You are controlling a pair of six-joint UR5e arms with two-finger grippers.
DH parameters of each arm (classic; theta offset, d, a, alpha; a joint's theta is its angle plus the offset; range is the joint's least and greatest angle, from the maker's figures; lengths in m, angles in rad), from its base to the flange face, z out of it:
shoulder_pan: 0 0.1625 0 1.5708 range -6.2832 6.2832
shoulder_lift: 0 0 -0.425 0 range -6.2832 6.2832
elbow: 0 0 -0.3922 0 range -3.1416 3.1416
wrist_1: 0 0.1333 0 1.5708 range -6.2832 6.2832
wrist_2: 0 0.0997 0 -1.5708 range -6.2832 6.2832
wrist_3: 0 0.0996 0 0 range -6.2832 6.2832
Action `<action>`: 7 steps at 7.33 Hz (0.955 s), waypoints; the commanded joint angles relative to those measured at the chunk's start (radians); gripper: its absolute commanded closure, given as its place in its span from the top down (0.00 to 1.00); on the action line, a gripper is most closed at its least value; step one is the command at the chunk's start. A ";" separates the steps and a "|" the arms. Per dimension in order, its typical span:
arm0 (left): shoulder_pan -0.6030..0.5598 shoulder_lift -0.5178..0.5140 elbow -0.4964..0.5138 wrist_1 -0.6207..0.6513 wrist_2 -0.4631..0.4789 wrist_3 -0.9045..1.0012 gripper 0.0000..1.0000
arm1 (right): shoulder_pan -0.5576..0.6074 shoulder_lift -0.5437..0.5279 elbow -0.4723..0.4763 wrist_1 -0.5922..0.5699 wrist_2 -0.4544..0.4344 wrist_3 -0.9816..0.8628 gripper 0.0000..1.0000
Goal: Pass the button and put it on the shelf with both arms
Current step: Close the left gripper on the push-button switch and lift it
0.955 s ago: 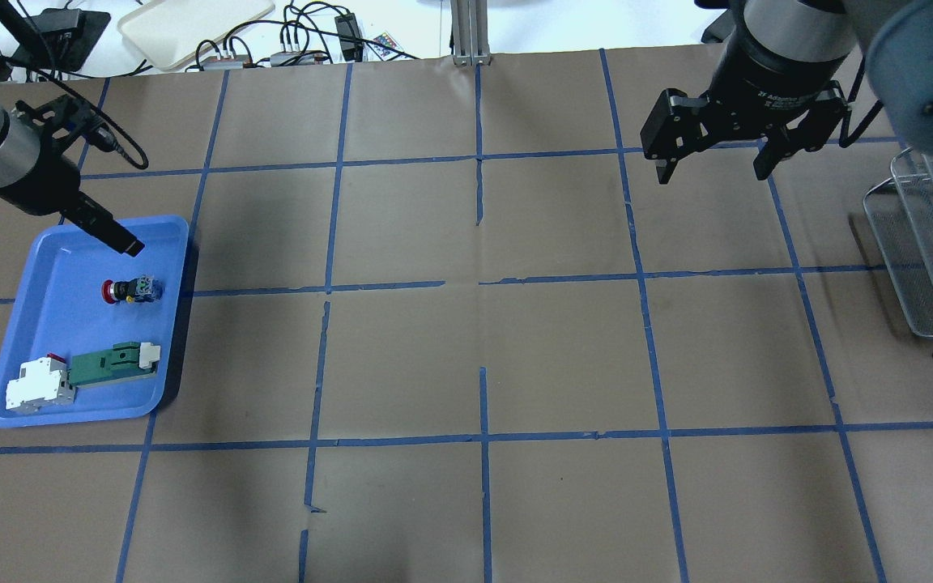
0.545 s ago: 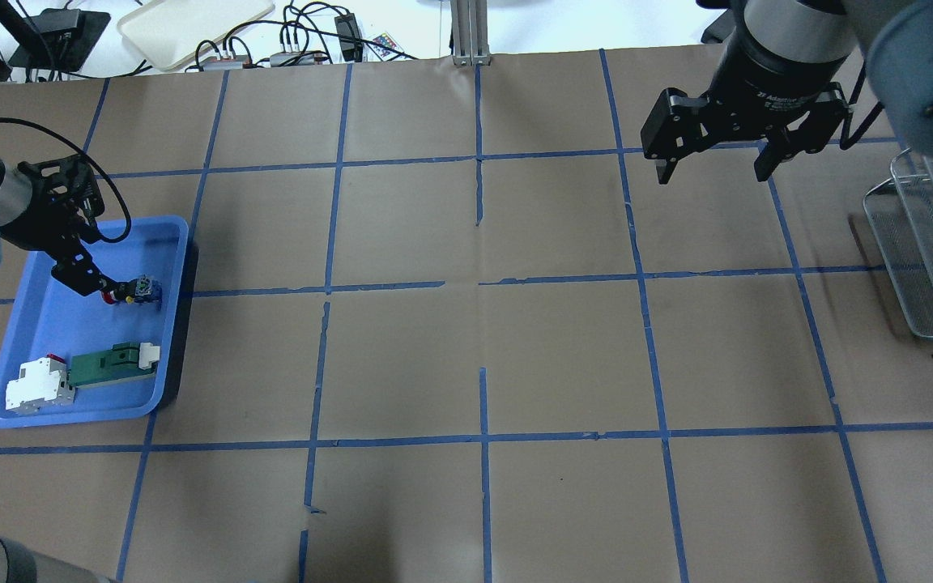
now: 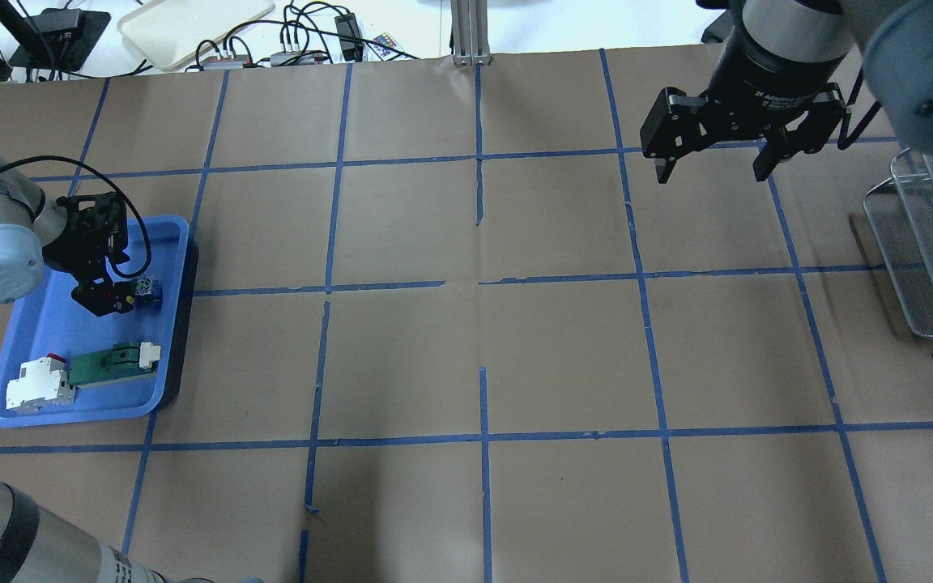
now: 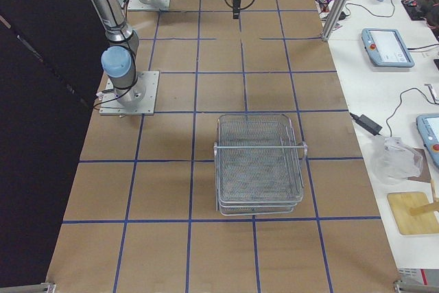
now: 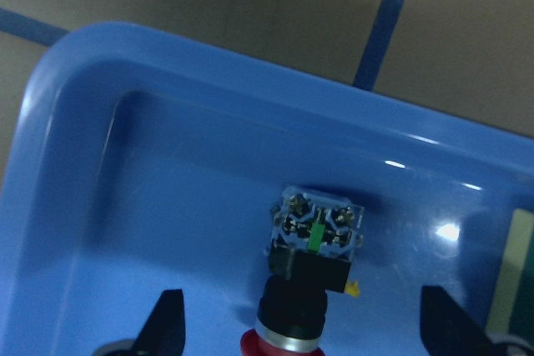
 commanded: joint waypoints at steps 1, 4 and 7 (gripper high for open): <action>0.018 -0.011 0.000 0.011 0.000 0.007 0.11 | 0.000 0.000 0.000 0.000 0.001 0.012 1.00; 0.011 0.021 0.020 -0.047 -0.002 0.002 0.00 | 0.000 0.000 0.000 0.000 -0.004 0.012 1.00; -0.152 0.092 0.209 -0.402 -0.098 -0.124 0.00 | 0.000 0.002 0.000 -0.002 -0.004 0.011 1.00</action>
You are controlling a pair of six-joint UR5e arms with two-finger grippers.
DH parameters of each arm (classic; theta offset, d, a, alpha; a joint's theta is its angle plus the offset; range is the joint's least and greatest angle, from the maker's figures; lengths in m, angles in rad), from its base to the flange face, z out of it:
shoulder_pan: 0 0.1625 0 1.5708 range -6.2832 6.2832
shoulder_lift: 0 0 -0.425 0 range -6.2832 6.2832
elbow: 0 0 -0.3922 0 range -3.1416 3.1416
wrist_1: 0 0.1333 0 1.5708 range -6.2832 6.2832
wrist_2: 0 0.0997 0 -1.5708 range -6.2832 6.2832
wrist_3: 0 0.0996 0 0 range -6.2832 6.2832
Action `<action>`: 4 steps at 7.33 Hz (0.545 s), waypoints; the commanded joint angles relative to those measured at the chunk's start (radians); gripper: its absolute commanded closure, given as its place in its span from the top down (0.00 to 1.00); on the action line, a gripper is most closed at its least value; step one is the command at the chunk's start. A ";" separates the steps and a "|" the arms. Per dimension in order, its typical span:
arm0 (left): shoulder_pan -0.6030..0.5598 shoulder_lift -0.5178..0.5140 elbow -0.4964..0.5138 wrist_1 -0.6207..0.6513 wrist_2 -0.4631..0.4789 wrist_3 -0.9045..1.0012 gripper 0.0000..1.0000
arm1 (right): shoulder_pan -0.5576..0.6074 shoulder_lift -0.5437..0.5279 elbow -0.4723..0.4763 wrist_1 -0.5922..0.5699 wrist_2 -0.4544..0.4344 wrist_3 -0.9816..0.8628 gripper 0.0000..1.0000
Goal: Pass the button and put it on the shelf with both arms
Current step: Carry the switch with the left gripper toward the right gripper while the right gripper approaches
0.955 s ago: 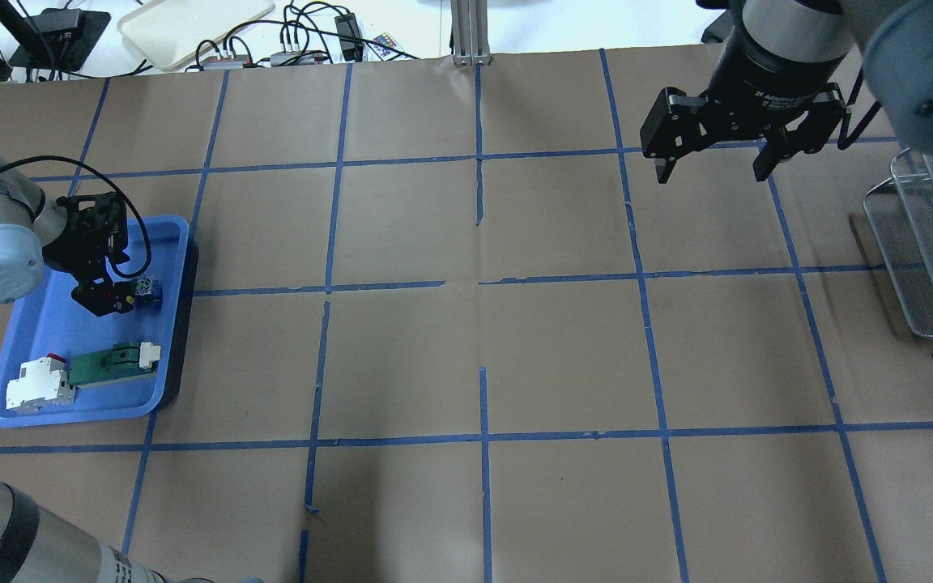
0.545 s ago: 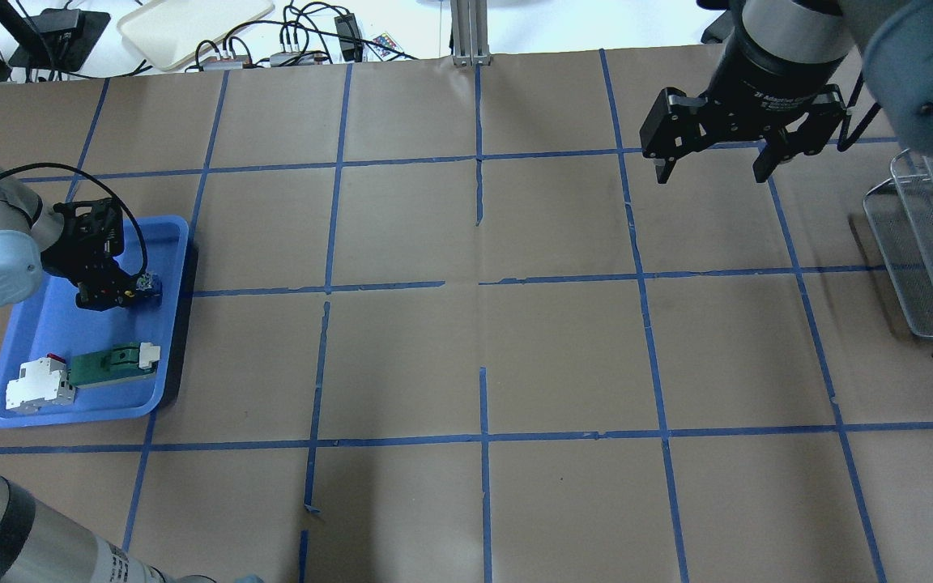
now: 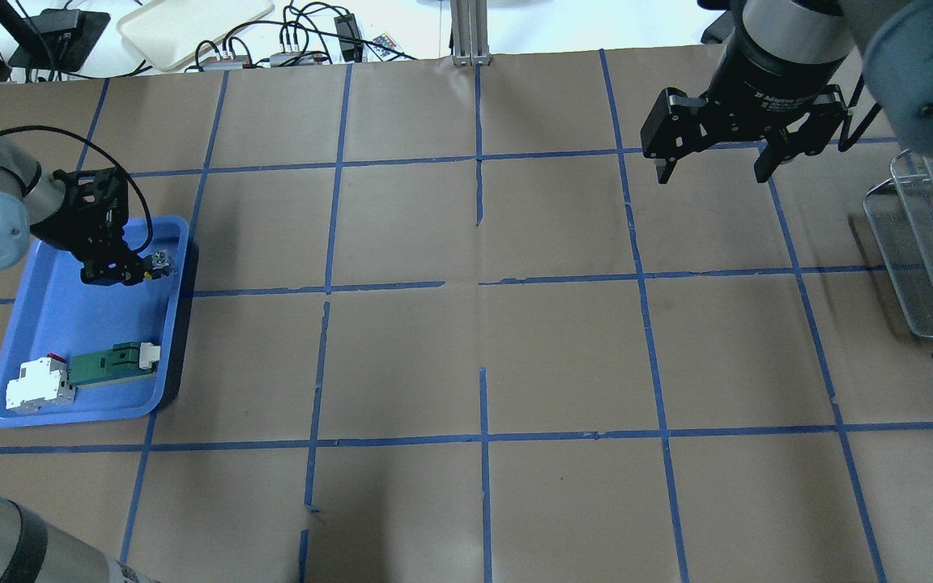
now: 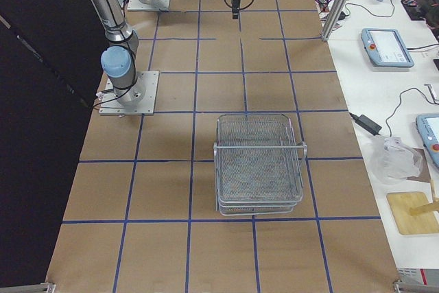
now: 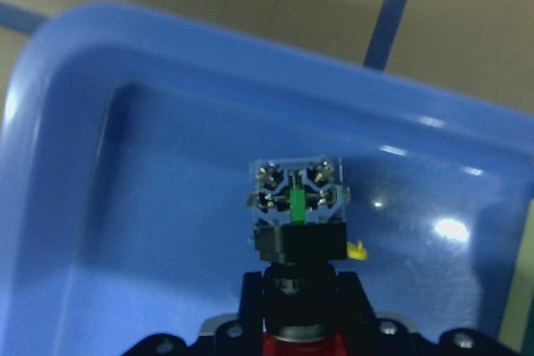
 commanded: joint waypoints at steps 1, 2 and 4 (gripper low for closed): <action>-0.129 0.032 0.175 -0.267 -0.143 -0.097 0.00 | -0.012 0.001 0.000 -0.003 0.004 -0.024 1.00; -0.201 0.032 0.224 -0.319 -0.216 -0.099 0.00 | -0.021 0.001 0.000 -0.003 0.004 -0.073 1.00; -0.395 0.041 0.262 -0.312 -0.310 -0.126 0.00 | -0.087 -0.002 -0.002 -0.007 0.018 -0.455 1.00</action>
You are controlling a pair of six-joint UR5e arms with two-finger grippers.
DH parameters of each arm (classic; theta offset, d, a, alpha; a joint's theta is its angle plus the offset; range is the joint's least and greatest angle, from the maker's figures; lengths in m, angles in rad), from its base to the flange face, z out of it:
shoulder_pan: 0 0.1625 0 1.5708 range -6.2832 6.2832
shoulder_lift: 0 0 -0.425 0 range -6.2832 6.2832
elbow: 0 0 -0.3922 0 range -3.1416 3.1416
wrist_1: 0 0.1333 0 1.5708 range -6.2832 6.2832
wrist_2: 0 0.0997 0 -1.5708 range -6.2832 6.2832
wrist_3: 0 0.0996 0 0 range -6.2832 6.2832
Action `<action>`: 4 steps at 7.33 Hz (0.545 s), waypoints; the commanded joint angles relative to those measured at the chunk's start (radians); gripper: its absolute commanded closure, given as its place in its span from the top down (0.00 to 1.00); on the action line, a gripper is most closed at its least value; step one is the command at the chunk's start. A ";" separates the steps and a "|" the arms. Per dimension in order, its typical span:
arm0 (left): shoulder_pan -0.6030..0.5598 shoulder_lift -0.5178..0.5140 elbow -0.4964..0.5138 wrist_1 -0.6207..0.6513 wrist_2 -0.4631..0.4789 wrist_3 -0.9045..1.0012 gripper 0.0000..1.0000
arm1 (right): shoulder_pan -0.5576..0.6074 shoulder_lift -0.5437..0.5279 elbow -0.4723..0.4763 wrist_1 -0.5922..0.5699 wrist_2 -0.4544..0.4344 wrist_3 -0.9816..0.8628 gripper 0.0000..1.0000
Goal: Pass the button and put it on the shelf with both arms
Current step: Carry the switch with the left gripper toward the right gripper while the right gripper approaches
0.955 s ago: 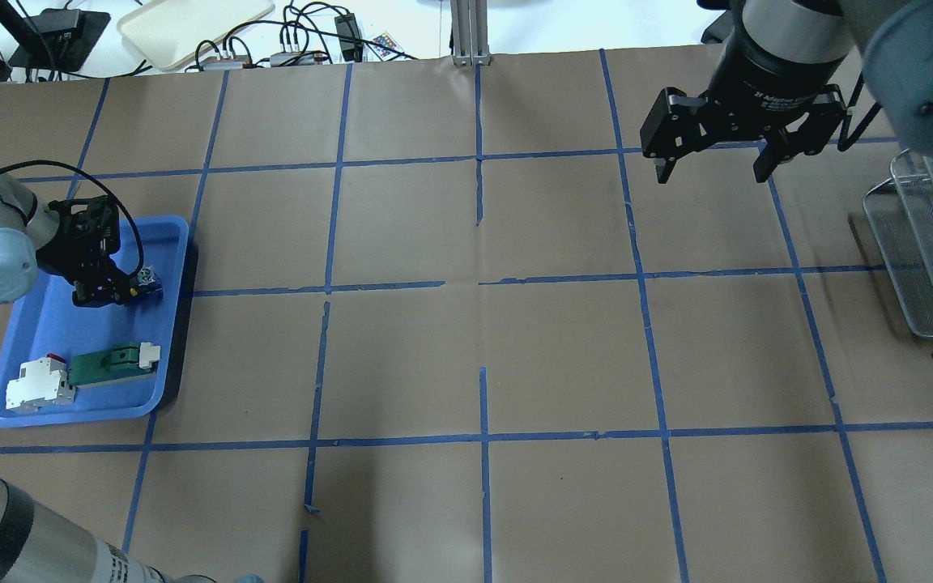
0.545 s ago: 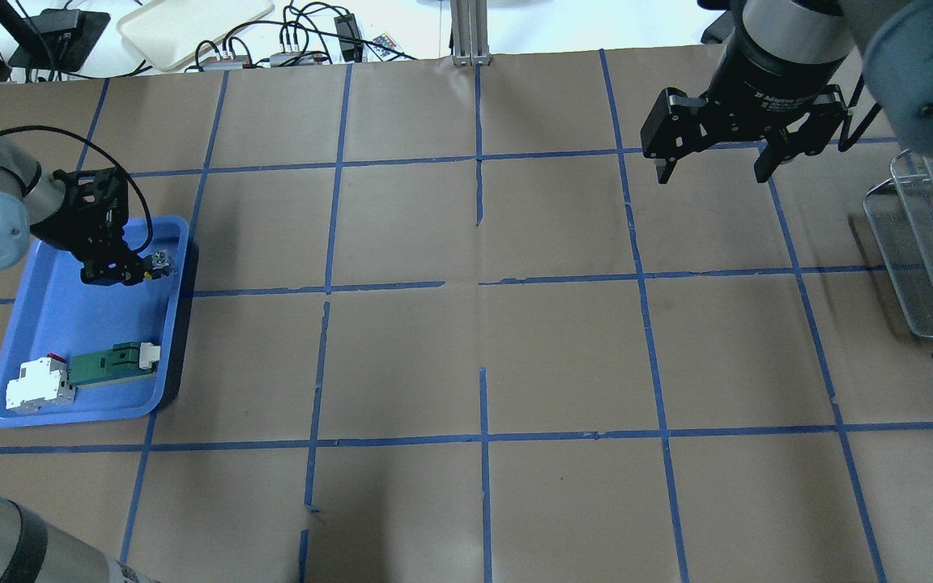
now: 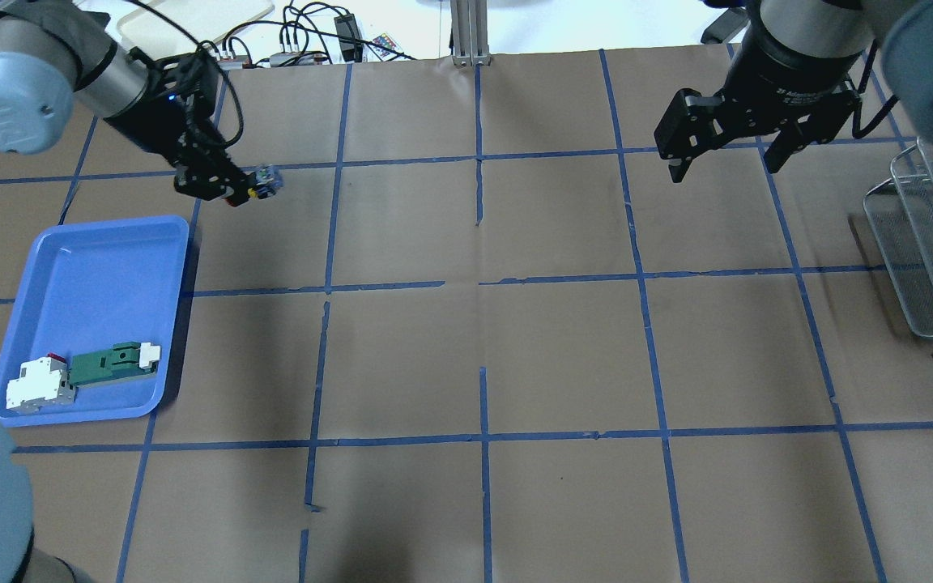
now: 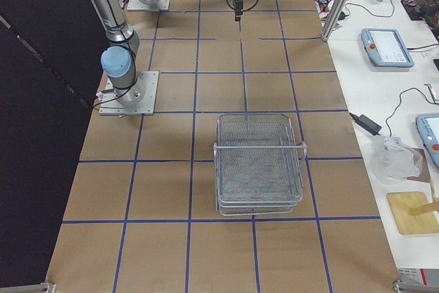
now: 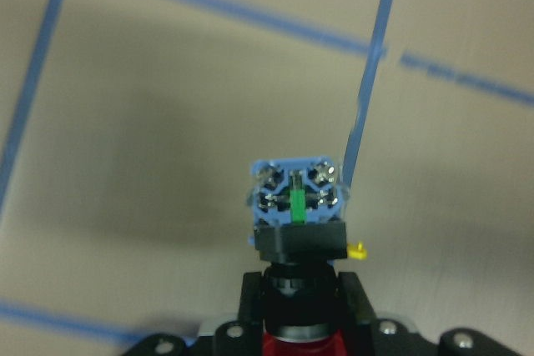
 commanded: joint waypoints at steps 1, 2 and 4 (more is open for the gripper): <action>-0.204 0.025 0.038 0.004 -0.113 -0.143 0.00 | -0.111 -0.001 -0.001 -0.001 0.091 -0.430 1.00; -0.257 0.029 0.047 0.071 -0.191 -0.276 0.00 | -0.192 -0.002 -0.001 0.021 0.208 -0.611 1.00; -0.352 0.022 0.047 0.234 -0.301 -0.390 0.00 | -0.226 -0.007 -0.001 0.067 0.379 -1.048 1.00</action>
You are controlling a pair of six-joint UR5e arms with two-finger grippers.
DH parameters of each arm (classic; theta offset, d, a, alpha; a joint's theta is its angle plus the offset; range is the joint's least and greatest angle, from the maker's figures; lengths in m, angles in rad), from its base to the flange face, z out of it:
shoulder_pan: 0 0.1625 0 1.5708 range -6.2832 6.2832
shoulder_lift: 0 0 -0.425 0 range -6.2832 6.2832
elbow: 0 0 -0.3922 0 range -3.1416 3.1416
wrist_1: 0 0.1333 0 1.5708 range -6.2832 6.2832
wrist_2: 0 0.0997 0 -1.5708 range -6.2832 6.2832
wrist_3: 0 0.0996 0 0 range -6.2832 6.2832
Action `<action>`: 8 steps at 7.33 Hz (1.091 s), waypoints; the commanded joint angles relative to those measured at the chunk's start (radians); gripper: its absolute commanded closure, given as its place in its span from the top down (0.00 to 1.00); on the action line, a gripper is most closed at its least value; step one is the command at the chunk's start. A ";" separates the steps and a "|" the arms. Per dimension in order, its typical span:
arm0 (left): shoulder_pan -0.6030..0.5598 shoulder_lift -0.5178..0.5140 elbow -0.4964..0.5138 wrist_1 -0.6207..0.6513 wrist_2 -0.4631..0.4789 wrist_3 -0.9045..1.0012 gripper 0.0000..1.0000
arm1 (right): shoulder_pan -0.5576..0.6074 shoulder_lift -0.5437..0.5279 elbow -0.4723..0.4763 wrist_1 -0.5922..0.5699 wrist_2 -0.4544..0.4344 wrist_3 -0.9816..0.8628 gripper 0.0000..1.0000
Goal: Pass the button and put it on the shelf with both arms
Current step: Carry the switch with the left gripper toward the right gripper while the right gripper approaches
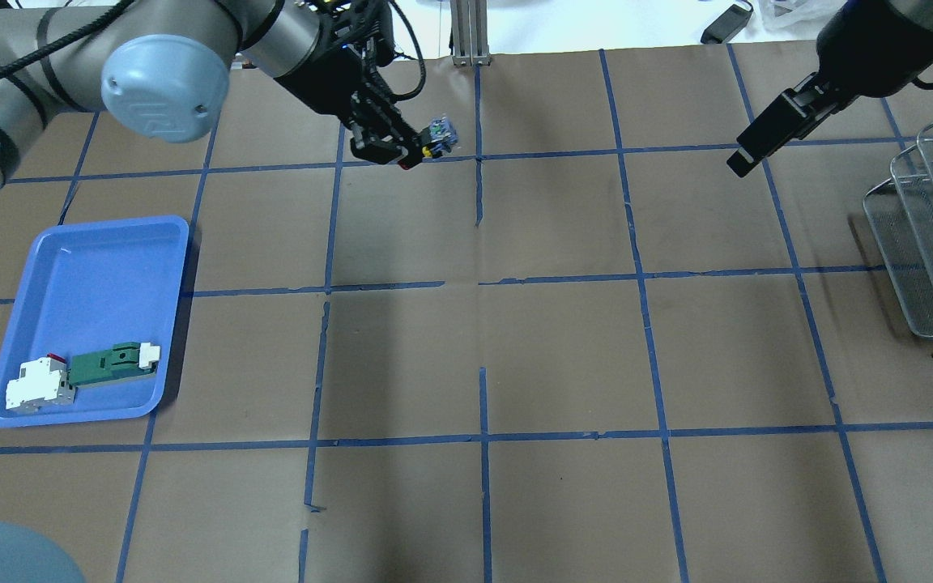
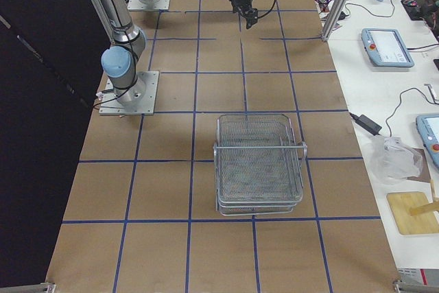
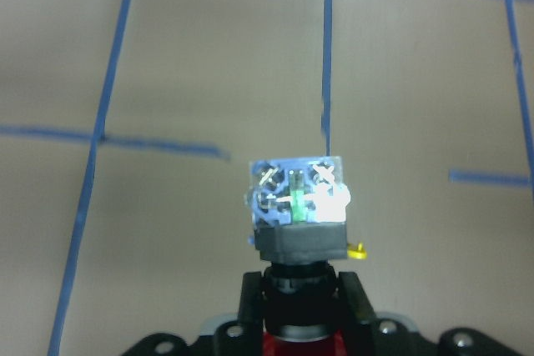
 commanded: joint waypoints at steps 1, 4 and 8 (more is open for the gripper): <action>-0.118 0.005 -0.003 0.172 -0.073 -0.162 0.00 | -0.020 -0.007 0.000 0.017 0.205 -0.431 1.00; -0.178 0.002 -0.008 0.285 -0.094 -0.219 0.00 | -0.011 -0.003 -0.007 -0.024 0.392 -0.687 1.00; -0.189 0.029 -0.014 0.366 -0.168 -0.247 0.00 | 0.041 0.057 -0.016 -0.128 0.430 -0.725 1.00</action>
